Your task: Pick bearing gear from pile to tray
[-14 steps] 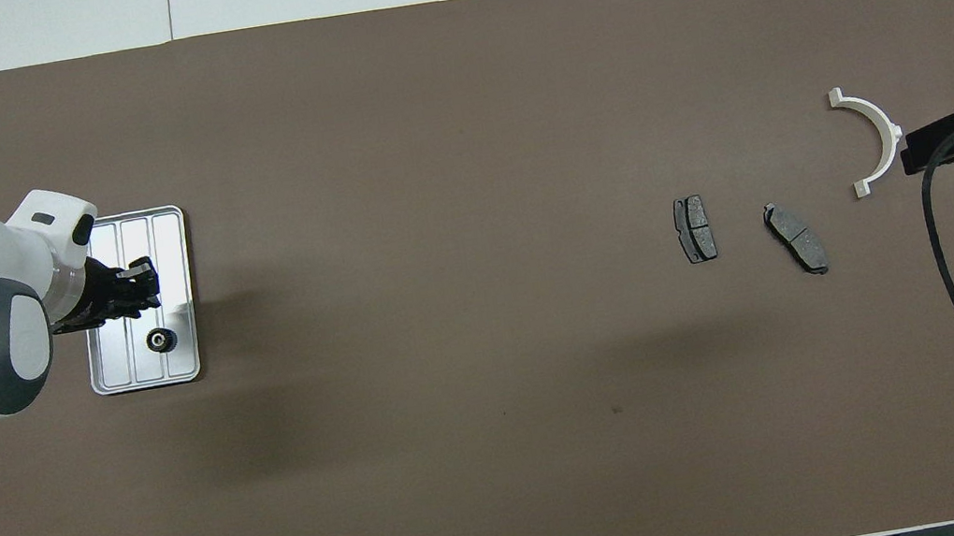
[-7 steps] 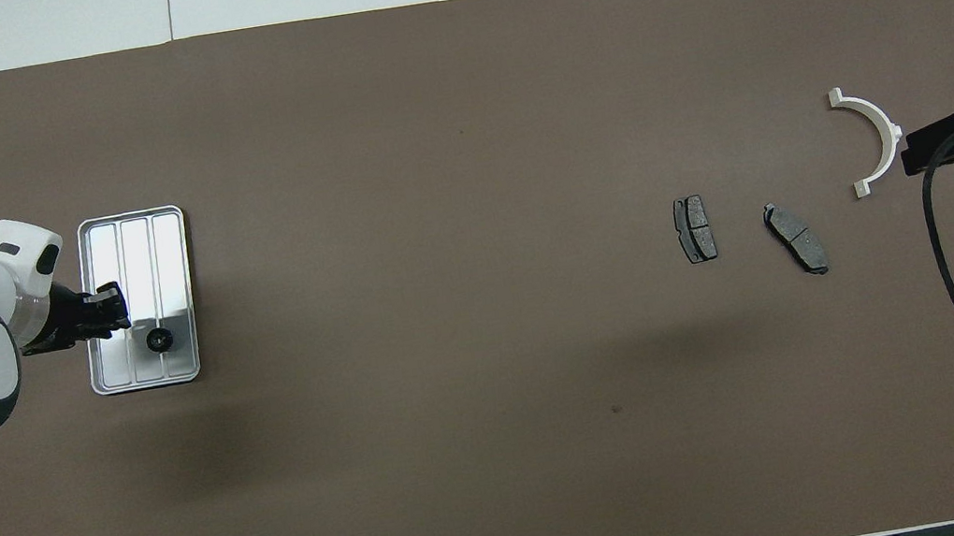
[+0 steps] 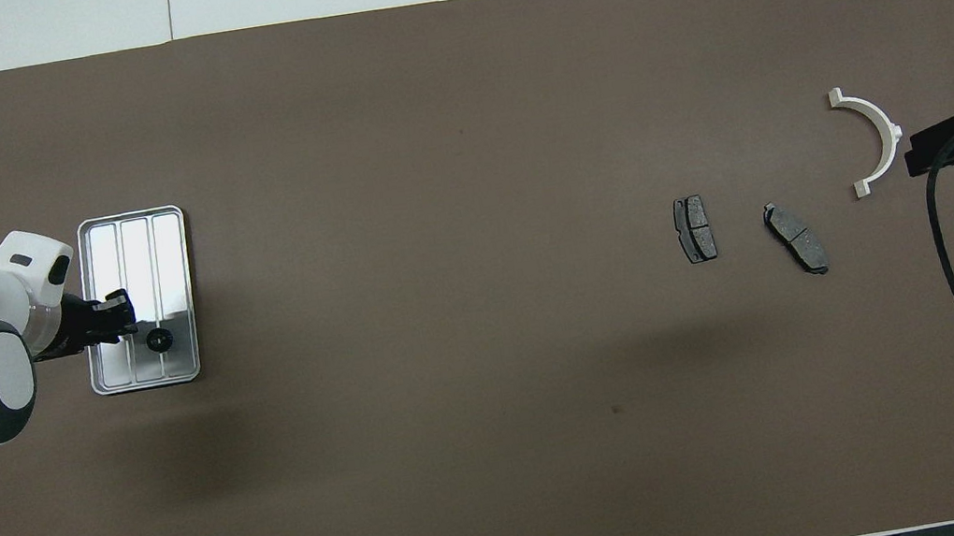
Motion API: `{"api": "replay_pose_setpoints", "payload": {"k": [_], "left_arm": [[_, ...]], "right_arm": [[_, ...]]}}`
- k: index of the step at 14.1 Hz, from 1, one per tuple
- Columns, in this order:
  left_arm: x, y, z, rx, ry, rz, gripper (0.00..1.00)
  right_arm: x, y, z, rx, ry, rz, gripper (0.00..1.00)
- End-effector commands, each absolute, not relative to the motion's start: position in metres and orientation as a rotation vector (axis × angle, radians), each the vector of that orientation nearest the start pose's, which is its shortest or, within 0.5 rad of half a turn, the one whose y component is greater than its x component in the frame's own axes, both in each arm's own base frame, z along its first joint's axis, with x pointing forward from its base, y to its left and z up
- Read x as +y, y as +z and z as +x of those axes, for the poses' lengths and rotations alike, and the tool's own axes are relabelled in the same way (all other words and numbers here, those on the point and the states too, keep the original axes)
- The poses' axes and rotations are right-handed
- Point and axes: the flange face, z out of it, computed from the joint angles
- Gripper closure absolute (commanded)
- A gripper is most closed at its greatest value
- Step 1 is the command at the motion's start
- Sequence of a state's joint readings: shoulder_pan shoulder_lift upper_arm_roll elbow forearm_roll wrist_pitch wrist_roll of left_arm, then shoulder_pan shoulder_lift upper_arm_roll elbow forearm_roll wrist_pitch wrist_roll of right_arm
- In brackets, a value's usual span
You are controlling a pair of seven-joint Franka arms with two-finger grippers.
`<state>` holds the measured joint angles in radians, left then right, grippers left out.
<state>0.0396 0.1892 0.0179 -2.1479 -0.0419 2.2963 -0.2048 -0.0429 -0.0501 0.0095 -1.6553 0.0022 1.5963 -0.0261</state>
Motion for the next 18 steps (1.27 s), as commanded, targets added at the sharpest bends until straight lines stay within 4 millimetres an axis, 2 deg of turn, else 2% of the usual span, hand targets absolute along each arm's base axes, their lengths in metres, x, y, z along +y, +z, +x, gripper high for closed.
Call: {"api": "replay_pose_setpoints", "payload": {"k": [1, 5, 7, 9, 10, 11, 12, 15, 18], "left_arm": [[0.037, 0.304, 0.555, -0.453, 0.046, -3.129, 0.84], [0.037, 0.302, 0.554, -0.455, 0.048, -3.128, 0.80], [0.037, 0.302, 0.554, -0.455, 0.048, -3.128, 0.69], [0.039, 0.302, 0.554, -0.460, 0.048, -3.128, 0.65], [0.042, 0.301, 0.554, -0.467, 0.050, -3.127, 0.56], [0.042, 0.302, 0.554, -0.467, 0.050, -3.127, 0.40], [0.042, 0.302, 0.554, -0.467, 0.055, -3.126, 0.34], [0.041, 0.316, 0.561, -0.465, 0.067, -3.127, 0.31], [0.042, 0.346, 0.568, -0.464, 0.104, -3.127, 0.23]], "right_arm": [[-0.022, 0.613, 0.536, -0.009, 0.025, -3.123, 0.00], [-0.022, 0.613, 0.536, -0.009, 0.023, -3.124, 0.00], [-0.022, 0.613, 0.536, -0.006, 0.023, -3.124, 0.00], [-0.022, 0.613, 0.536, -0.006, 0.023, -3.125, 0.00], [-0.022, 0.613, 0.536, -0.006, 0.023, -3.128, 0.00], [-0.023, 0.613, 0.536, -0.004, 0.024, -3.136, 0.00], [-0.024, 0.613, 0.536, -0.002, 0.024, -3.140, 0.00], [-0.025, 0.613, 0.535, 0.002, 0.024, -3.143, 0.00], [-0.026, 0.613, 0.535, 0.002, 0.027, -3.152, 0.00]]}}
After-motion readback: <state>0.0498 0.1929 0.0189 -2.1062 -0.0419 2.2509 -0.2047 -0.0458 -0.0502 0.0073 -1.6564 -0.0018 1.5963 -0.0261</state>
